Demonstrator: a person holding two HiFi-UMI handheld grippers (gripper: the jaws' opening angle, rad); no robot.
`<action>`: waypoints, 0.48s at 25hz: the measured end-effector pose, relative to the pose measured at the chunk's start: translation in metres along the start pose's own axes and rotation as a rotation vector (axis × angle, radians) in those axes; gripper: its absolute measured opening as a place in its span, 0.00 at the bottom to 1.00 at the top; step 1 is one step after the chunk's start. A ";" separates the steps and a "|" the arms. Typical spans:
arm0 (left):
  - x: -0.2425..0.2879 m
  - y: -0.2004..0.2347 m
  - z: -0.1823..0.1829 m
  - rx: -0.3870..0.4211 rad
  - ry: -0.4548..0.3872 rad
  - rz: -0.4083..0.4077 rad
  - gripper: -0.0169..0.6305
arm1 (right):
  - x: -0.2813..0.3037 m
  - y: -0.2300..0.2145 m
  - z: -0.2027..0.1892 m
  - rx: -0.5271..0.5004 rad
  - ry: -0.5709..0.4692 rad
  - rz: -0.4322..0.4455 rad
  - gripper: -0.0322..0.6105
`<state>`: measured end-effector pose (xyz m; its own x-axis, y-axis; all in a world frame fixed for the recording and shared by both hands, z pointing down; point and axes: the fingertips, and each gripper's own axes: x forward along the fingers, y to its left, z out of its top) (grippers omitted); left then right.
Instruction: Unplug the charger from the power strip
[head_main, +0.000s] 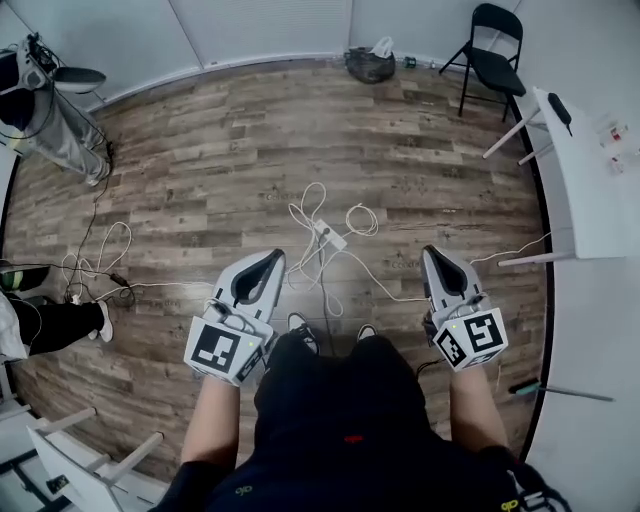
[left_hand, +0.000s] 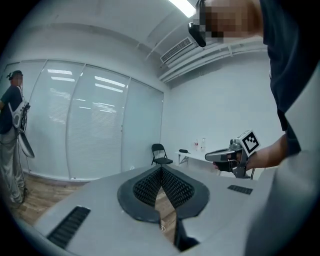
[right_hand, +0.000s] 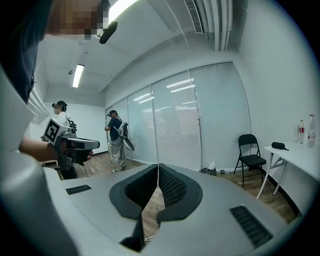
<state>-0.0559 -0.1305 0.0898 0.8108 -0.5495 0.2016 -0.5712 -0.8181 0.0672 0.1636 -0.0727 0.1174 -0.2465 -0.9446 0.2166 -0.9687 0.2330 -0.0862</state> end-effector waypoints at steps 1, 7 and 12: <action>-0.001 0.013 -0.004 0.001 0.011 -0.005 0.06 | 0.010 0.005 -0.004 -0.004 0.010 -0.008 0.08; 0.017 0.061 -0.054 -0.023 0.084 -0.001 0.06 | 0.067 0.000 -0.063 -0.011 0.122 -0.008 0.09; 0.076 0.070 -0.117 -0.022 0.146 -0.005 0.06 | 0.124 -0.035 -0.139 -0.081 0.205 0.023 0.09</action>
<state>-0.0494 -0.2101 0.2246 0.7872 -0.5135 0.3415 -0.5711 -0.8160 0.0896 0.1625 -0.1654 0.2827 -0.2613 -0.8741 0.4094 -0.9601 0.2792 -0.0167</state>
